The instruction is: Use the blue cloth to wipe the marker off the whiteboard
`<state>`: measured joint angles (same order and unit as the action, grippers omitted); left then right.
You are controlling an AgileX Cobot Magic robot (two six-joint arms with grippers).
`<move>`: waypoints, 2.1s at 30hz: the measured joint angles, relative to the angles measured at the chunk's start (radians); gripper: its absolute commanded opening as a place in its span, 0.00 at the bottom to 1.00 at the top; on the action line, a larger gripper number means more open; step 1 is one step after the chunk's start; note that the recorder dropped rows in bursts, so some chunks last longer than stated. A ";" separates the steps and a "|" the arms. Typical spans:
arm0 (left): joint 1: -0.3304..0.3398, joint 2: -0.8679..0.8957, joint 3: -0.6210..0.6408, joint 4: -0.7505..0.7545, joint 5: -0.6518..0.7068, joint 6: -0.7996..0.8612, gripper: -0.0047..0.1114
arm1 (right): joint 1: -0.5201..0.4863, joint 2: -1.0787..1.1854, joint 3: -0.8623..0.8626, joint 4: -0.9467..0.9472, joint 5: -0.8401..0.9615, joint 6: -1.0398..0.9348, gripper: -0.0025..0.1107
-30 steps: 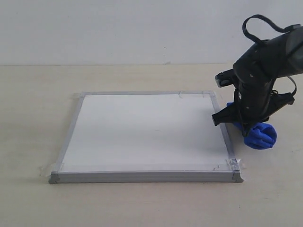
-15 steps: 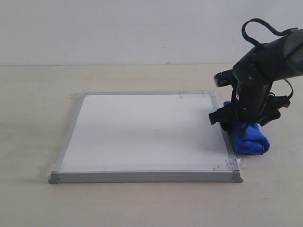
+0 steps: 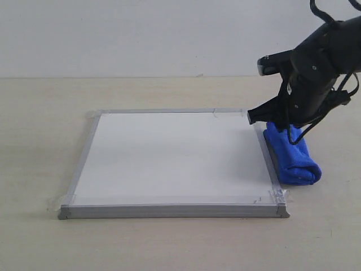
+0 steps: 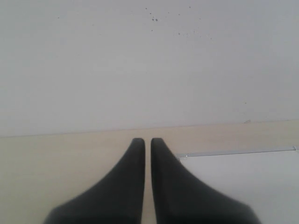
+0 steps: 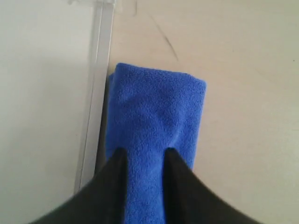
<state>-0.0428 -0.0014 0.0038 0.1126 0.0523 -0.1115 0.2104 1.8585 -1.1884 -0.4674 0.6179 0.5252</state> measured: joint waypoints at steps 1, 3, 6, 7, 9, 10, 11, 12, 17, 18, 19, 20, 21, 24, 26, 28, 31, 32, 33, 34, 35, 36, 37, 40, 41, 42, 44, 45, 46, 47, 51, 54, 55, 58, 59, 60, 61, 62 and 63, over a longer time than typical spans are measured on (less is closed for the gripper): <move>0.000 0.000 0.000 0.000 0.000 0.000 0.08 | 0.000 0.002 0.009 0.000 -0.003 0.000 0.03; 0.000 0.000 0.000 0.000 0.000 0.000 0.08 | 0.000 0.010 0.044 0.000 -0.032 0.000 0.03; 0.000 0.000 0.000 0.000 0.000 0.000 0.08 | 0.000 0.028 0.094 0.002 -0.092 0.000 0.03; 0.000 0.000 0.000 0.000 0.000 0.000 0.08 | 0.000 0.032 0.106 0.002 -0.105 0.000 0.03; 0.000 0.000 0.000 0.000 0.000 0.000 0.08 | 0.000 0.042 0.121 0.002 -0.125 0.000 0.03; 0.000 0.000 0.000 0.000 0.000 0.000 0.08 | 0.000 0.042 0.123 0.002 -0.130 0.000 0.03; 0.000 0.000 0.000 0.000 0.000 0.000 0.08 | 0.000 0.042 0.124 0.002 -0.130 0.000 0.03; 0.000 0.000 0.000 0.000 0.000 0.000 0.08 | 0.000 0.042 0.124 0.002 -0.130 0.000 0.03; 0.000 0.000 0.000 0.000 0.000 0.000 0.08 | 0.000 0.006 0.127 0.010 -0.124 0.002 0.03; 0.000 0.000 0.000 0.000 0.000 0.000 0.08 | 0.000 -0.015 0.127 0.014 -0.121 0.004 0.03; 0.000 0.000 0.000 0.000 0.000 0.000 0.08 | 0.000 -0.047 0.127 0.014 -0.116 0.005 0.03; 0.000 0.000 0.000 0.000 0.000 0.000 0.08 | 0.000 -0.083 0.127 0.014 -0.109 0.005 0.03; 0.000 0.000 0.000 0.000 0.000 0.000 0.08 | 0.000 -0.114 0.127 0.014 -0.101 0.005 0.03; 0.000 0.000 0.000 0.000 0.000 0.000 0.08 | 0.000 -0.228 0.129 0.019 -0.051 0.005 0.03; 0.000 0.000 0.000 0.000 0.000 0.000 0.08 | 0.000 -0.304 0.150 0.050 -0.039 -0.001 0.03; 0.000 0.000 0.000 0.000 0.000 0.000 0.08 | 0.011 -0.379 0.197 0.085 -0.050 -0.001 0.03; 0.000 0.000 0.000 0.000 0.000 0.000 0.08 | 0.061 -0.504 0.297 0.129 -0.075 -0.001 0.03; 0.000 0.000 0.000 0.000 0.000 0.000 0.08 | 0.081 -0.548 0.329 0.145 -0.077 -0.001 0.03; 0.000 0.000 0.000 0.000 0.000 0.000 0.08 | 0.100 -0.590 0.359 0.161 -0.077 -0.001 0.03; 0.000 0.000 0.000 0.000 0.000 0.000 0.08 | 0.114 -0.631 0.382 0.172 -0.072 0.001 0.03; 0.000 0.000 0.000 0.000 0.000 0.000 0.08 | 0.131 -0.668 0.406 0.189 -0.060 0.008 0.03; 0.000 0.000 0.000 0.000 0.000 0.000 0.08 | 0.145 -0.703 0.426 0.202 -0.044 0.015 0.03; 0.000 0.000 0.000 0.000 0.000 0.000 0.08 | 0.154 -0.727 0.438 0.214 -0.027 0.020 0.03; 0.000 0.000 0.000 0.000 0.000 0.000 0.08 | 0.167 -0.792 0.462 0.242 0.024 0.032 0.03; 0.000 0.000 0.000 0.000 0.000 0.000 0.08 | 0.169 -0.810 0.463 0.244 0.035 0.032 0.03; 0.000 0.000 0.000 0.000 0.000 0.000 0.08 | 0.169 -0.824 0.463 0.244 0.037 0.033 0.03; 0.000 0.000 0.000 0.000 0.000 0.000 0.08 | 0.169 -0.849 0.463 0.244 0.042 0.033 0.03; 0.000 0.000 0.000 0.000 0.000 0.000 0.08 | 0.169 -0.856 0.463 0.244 0.042 0.036 0.03; 0.000 0.000 0.000 0.000 0.000 0.000 0.08 | 0.169 -0.861 0.463 0.246 0.042 0.040 0.03; 0.000 0.000 0.000 0.000 0.000 0.000 0.08 | 0.169 -0.868 0.463 0.248 0.042 0.044 0.03; 0.000 0.000 0.000 0.000 0.000 0.000 0.08 | 0.169 -0.870 0.463 0.249 0.044 0.052 0.03; 0.000 0.000 0.000 0.000 0.000 0.000 0.08 | 0.169 -0.870 0.470 0.267 0.036 0.069 0.03; 0.000 0.000 0.000 0.000 0.000 0.000 0.08 | 0.169 -0.872 0.481 0.269 0.018 0.071 0.03; 0.000 0.000 0.000 0.000 0.000 0.000 0.08 | 0.165 -0.907 0.551 0.277 -0.117 0.076 0.03; 0.000 0.000 0.000 0.000 0.000 0.000 0.08 | 0.159 -0.931 0.583 0.282 -0.164 0.078 0.03; 0.000 0.000 0.000 0.000 0.000 0.000 0.08 | 0.148 -0.970 0.626 0.282 -0.222 0.078 0.03; 0.000 0.000 0.000 0.000 0.000 0.000 0.08 | 0.135 -1.018 0.673 0.282 -0.272 0.078 0.03; 0.000 0.000 0.000 0.000 0.000 0.000 0.08 | 0.106 -1.115 0.767 0.282 -0.344 0.081 0.03; 0.000 0.000 0.000 0.000 0.000 0.000 0.08 | 0.091 -1.172 0.810 0.282 -0.372 0.089 0.03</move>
<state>-0.0428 -0.0014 0.0038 0.1126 0.0523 -0.1115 0.3010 0.6863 -0.3788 -0.1855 0.2454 0.6141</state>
